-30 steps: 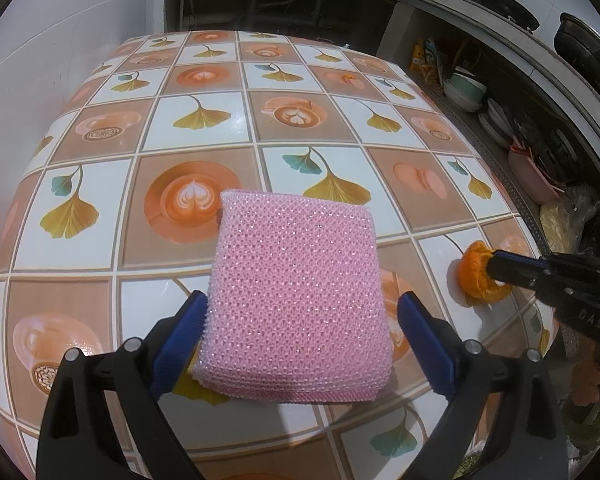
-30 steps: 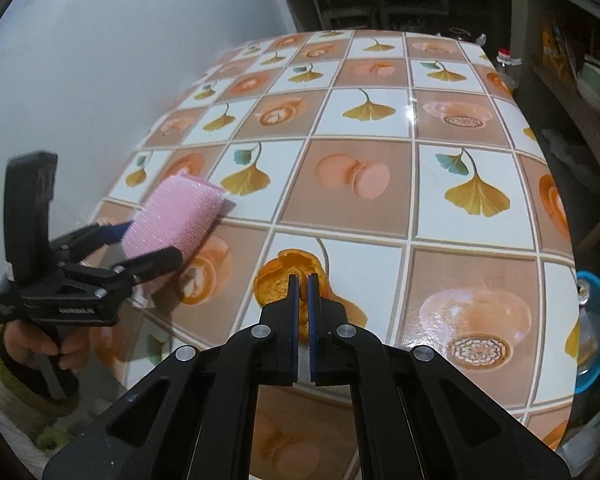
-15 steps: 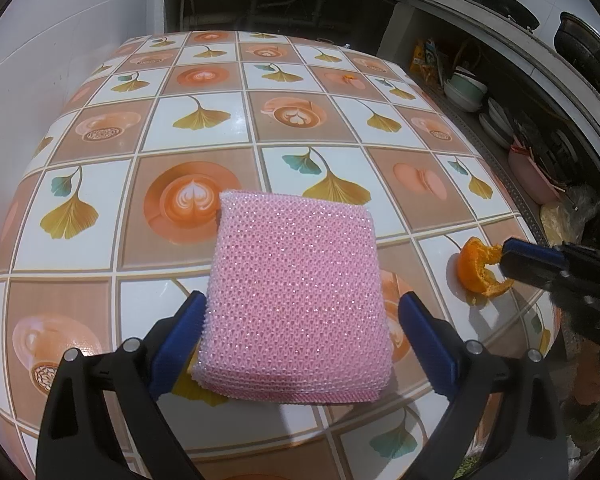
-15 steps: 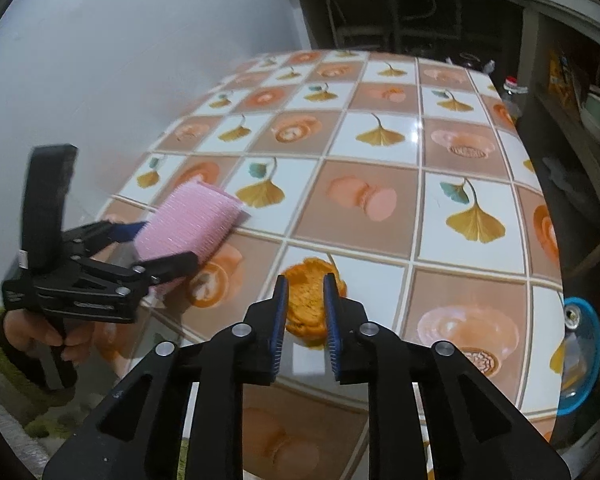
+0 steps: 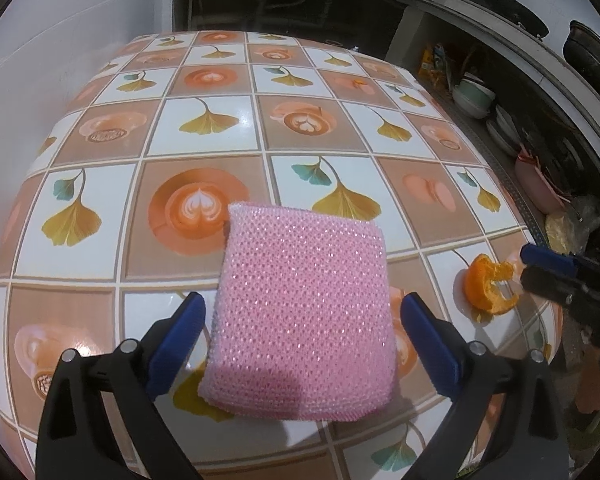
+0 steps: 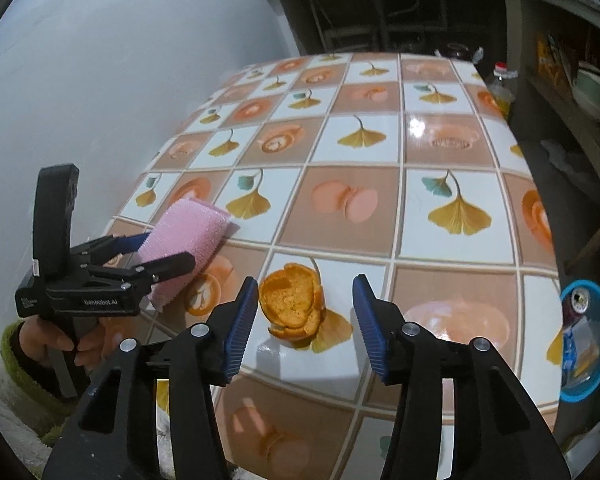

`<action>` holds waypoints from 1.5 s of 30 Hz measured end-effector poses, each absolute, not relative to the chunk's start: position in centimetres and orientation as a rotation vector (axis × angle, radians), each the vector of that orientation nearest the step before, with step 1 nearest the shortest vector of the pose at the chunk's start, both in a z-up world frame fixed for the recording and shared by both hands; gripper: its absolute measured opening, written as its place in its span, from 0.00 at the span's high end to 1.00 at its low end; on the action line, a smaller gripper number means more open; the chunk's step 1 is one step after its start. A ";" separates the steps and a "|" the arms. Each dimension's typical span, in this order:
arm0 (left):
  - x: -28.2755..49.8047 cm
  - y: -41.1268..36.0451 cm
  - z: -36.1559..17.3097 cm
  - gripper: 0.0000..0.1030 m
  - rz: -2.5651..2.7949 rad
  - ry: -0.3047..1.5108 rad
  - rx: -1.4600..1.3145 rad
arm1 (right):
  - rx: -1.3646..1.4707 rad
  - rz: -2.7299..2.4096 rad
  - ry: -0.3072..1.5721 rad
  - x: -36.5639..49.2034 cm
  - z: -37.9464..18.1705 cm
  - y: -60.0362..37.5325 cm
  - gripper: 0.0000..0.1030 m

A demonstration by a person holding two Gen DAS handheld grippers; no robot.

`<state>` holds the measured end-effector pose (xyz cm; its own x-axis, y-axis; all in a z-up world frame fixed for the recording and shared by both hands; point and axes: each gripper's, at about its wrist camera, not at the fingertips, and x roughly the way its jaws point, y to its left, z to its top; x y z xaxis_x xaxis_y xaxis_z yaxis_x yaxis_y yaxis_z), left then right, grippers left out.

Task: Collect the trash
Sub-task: 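Hold the pink sponge with the left tool while the right tool regrips the orange peel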

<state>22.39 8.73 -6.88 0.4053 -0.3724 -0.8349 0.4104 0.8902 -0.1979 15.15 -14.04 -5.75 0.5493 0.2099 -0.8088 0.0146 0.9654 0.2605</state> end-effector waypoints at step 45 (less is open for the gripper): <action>22.2 6.5 -7.5 0.21 -0.399 0.980 0.224 | 0.201 0.078 1.079 16.3 -8.6 -13.0 0.93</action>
